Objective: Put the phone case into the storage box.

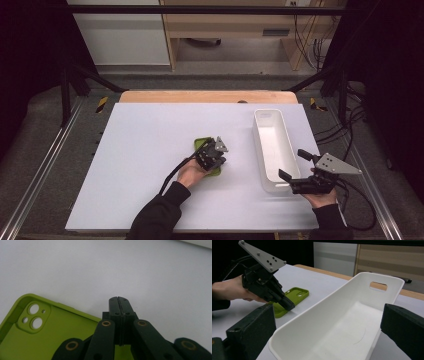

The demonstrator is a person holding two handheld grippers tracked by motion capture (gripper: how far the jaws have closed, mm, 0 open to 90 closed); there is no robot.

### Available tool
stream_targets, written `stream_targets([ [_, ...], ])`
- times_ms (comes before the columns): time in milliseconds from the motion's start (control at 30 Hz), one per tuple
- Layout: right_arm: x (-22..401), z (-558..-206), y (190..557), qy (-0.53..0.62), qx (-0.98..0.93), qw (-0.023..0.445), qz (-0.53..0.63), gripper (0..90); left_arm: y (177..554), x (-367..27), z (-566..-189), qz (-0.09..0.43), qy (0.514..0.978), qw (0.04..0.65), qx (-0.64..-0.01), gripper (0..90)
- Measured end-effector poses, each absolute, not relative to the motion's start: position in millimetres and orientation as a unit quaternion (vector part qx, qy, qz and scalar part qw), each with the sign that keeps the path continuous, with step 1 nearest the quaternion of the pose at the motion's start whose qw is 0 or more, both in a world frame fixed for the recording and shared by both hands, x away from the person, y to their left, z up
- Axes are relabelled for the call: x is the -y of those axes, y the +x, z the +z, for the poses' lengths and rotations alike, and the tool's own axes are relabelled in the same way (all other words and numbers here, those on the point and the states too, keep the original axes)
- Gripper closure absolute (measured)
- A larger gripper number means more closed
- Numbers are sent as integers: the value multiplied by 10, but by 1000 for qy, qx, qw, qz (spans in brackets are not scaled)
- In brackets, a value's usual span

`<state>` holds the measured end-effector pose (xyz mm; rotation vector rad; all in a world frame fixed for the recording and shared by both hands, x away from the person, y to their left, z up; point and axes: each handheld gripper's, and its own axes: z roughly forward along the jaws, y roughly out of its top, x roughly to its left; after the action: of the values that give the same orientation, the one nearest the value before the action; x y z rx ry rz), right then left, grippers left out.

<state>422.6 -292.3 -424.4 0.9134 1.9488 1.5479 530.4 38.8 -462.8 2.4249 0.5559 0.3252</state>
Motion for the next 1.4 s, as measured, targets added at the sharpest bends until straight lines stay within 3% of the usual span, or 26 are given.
stream_targets([
  [1400, 2898, -4259, 4229, 336, -716, 240, 562, 4, 5159, -1055, -4637, 134, 922, 282, -230, 900],
])
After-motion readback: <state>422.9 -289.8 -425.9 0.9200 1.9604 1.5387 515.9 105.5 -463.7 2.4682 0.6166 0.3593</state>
